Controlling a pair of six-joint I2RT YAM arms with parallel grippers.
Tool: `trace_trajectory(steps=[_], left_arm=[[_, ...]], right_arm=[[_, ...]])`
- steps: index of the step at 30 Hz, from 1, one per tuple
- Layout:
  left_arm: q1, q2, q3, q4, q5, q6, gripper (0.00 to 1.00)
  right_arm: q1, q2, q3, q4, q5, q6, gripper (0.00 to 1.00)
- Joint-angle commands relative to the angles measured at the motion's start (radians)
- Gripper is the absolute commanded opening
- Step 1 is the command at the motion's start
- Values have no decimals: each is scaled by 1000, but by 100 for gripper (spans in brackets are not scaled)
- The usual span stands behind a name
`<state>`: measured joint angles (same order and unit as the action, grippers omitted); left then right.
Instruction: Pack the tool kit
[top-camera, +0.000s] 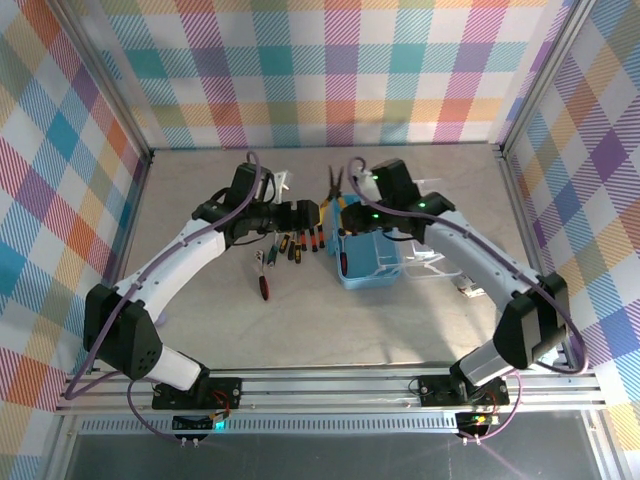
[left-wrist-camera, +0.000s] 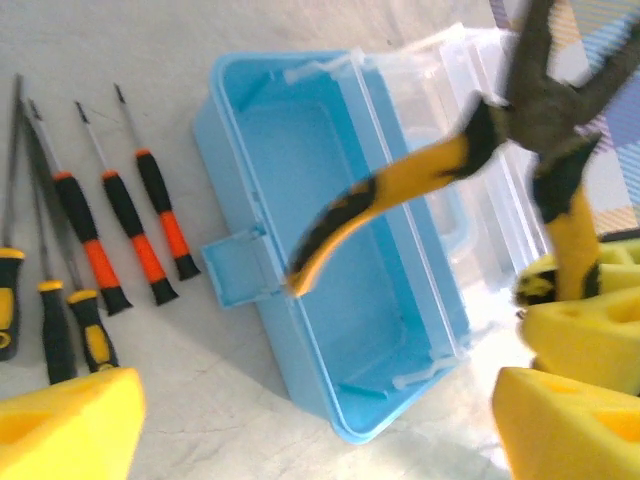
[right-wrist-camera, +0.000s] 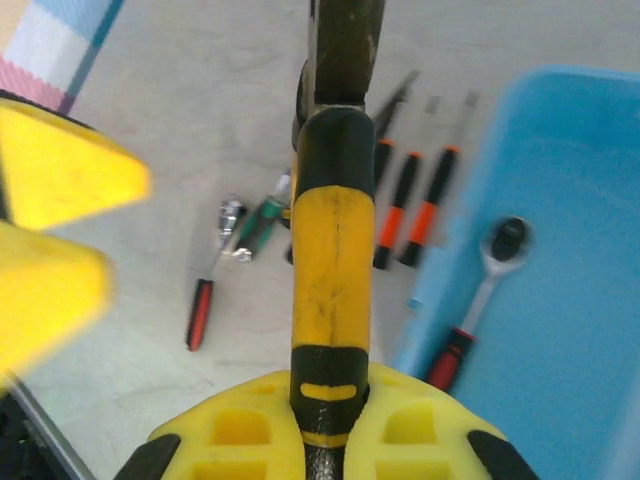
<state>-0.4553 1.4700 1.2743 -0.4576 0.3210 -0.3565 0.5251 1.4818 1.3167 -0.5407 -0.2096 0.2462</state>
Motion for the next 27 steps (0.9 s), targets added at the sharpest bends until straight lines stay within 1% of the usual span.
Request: trace_trajectory(steps=[1, 3, 6, 12, 17, 27], left_arm=[[69, -54, 19, -87, -80, 68, 93], [111, -73, 1, -105, -94, 77, 94], [147, -87, -27, -116, -102, 85, 94], [161, -90, -69, -110, -93, 77, 95], [161, -91, -84, -108, -89, 76, 95], [161, -96, -110, -118, -108, 83, 96]], right_arm=[[-81, -119, -24, -73, -2, -67, 0], [-132, -164, -40, -128, -10, -97, 0], [-184, -195, -47, -202, 3, -138, 0], [-213, -152, -29, -315, 48, -195, 0], [-215, -96, -26, -313, 104, -194, 0], [-216, 28, 5, -251, 103, -191, 0]])
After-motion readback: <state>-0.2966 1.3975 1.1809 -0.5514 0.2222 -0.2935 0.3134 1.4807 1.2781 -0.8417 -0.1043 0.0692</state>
